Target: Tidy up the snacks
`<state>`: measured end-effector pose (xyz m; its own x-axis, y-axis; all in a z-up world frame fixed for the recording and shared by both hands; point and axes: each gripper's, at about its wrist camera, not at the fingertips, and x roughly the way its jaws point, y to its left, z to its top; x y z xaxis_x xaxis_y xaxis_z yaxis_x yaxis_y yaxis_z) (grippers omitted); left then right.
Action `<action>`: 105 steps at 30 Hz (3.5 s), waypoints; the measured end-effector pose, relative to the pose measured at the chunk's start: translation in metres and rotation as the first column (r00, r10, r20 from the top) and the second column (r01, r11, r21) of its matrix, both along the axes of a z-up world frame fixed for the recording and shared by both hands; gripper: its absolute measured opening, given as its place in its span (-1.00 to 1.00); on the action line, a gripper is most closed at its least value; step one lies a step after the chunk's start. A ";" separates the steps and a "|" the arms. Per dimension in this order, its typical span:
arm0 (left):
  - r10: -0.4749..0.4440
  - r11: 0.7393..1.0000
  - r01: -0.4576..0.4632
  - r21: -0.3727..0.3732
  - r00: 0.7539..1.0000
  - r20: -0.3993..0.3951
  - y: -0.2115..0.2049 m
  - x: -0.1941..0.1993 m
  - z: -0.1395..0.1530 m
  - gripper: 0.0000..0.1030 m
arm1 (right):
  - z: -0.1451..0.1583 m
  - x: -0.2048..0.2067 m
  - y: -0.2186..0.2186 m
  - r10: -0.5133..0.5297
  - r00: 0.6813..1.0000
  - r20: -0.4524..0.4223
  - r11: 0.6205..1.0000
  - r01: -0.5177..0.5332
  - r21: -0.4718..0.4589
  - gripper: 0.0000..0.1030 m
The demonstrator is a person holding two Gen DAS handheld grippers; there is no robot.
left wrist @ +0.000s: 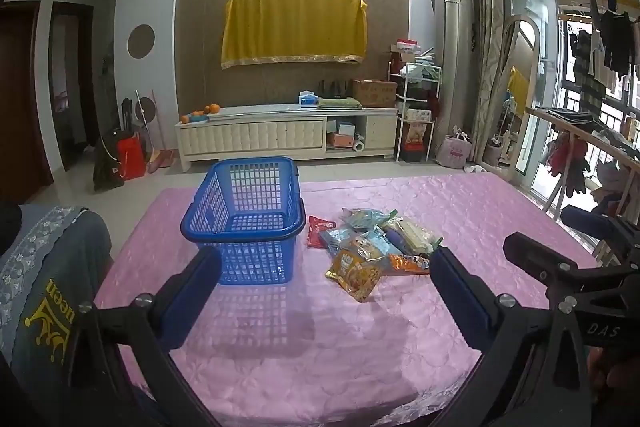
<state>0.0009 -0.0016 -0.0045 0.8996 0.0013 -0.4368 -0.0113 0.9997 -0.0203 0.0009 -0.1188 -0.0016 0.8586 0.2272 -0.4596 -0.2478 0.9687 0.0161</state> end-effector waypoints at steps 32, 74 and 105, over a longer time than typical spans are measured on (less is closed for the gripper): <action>-0.009 1.000 0.009 -0.024 1.000 -0.018 0.004 0.001 0.000 1.00 | -0.005 0.002 0.002 0.015 0.999 -0.029 1.000 -0.015 0.014 1.00; 0.005 1.000 -0.005 -0.020 1.000 -0.024 0.004 0.023 0.010 1.00 | 0.001 0.019 0.002 0.031 0.999 -0.030 0.999 -0.030 0.026 1.00; 0.015 0.996 -0.058 -0.071 0.870 -0.492 -0.024 0.189 -0.123 1.00 | -0.128 0.187 -0.030 0.175 0.892 -0.416 0.982 -0.187 0.012 0.98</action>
